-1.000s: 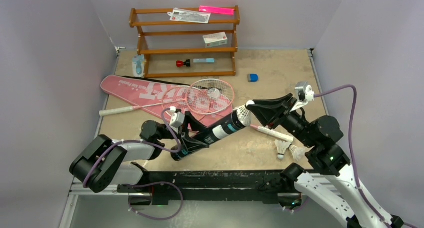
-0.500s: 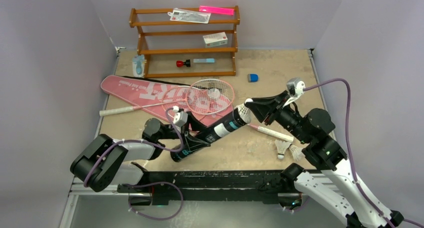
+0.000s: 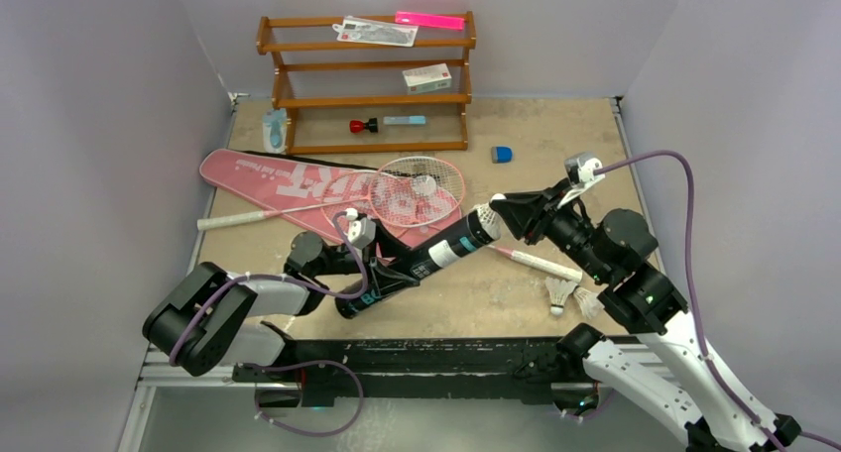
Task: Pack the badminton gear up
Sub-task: Place the shuttlecock at the shuttle tube.
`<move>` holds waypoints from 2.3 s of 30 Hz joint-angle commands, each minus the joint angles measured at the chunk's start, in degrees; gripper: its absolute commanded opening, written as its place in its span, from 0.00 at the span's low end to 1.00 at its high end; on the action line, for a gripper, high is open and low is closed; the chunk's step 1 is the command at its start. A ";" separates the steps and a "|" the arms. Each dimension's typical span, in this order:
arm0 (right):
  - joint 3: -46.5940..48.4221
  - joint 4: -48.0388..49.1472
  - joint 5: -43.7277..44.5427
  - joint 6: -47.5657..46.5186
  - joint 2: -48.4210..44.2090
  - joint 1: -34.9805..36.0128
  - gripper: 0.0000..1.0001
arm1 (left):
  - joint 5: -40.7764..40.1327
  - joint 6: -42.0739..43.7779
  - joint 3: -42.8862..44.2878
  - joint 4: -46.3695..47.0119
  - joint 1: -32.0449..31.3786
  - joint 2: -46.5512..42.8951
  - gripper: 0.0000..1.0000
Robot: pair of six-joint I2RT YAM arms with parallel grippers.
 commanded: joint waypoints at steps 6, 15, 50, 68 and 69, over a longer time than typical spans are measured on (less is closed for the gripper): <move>2.57 -0.90 0.39 -0.30 -0.22 0.14 0.00 | -3.96 3.37 1.38 -1.43 0.27 0.20 0.48; 3.63 -3.39 1.55 1.85 0.53 0.12 0.00 | -4.64 4.06 1.01 -1.38 0.31 0.11 0.48; 9.61 -19.06 -0.90 12.92 2.62 0.08 0.00 | 1.42 10.20 -2.64 5.74 0.27 -4.75 0.48; 2.92 -14.85 -2.27 13.06 -7.11 0.10 0.00 | -0.73 9.32 -3.13 6.11 0.26 -6.45 0.48; 2.38 -14.13 -2.24 12.84 -7.81 0.11 0.00 | -0.61 9.17 -3.08 6.39 0.26 -6.29 0.48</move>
